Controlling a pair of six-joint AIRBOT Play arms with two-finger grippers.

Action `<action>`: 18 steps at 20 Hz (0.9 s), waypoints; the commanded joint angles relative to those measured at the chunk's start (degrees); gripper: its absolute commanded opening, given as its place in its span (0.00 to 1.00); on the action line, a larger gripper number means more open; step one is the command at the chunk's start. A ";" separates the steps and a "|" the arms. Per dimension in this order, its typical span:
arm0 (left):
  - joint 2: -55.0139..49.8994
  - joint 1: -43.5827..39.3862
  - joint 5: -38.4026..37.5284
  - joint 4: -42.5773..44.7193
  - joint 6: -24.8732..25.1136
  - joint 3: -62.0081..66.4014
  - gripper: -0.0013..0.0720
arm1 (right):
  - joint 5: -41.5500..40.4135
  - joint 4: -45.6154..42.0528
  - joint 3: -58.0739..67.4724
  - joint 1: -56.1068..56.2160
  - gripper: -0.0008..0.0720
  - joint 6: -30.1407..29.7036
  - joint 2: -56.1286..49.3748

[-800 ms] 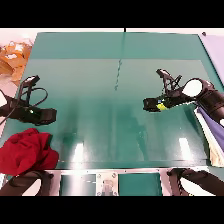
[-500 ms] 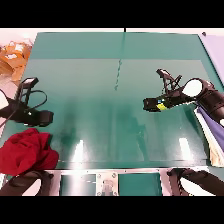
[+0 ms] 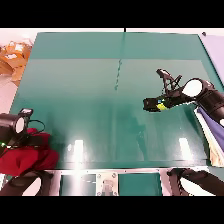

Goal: Fold the shirts.

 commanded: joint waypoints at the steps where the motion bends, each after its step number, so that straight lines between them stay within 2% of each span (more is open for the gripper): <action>1: -0.24 1.68 4.24 1.29 1.53 -1.33 0.06 | 0.00 0.02 -0.02 0.07 0.03 0.02 0.00; 5: -0.24 1.42 -2.01 -10.25 11.10 7.91 0.04 | 0.00 0.00 -0.02 0.07 0.03 0.02 0.00; 8: -0.26 -6.49 -4.61 -16.11 11.52 22.77 0.04 | 0.00 0.00 -0.02 0.07 0.03 0.02 -0.02; 11: -3.89 -18.14 1.16 -23.71 8.44 37.88 0.04 | 0.00 0.00 -0.02 0.07 0.03 0.02 -0.02; 14: -15.08 -28.70 6.10 -29.99 8.50 50.64 0.04 | 0.07 0.02 -0.02 0.09 0.03 0.02 -0.04; 17: -27.23 -34.73 8.48 -32.72 8.94 56.06 0.05 | 1.81 -0.09 0.04 -0.09 0.03 0.00 -0.04; 18: -30.88 -35.60 9.79 -35.50 9.09 56.13 0.26 | 1.81 -0.02 0.07 -0.44 0.03 0.02 -0.02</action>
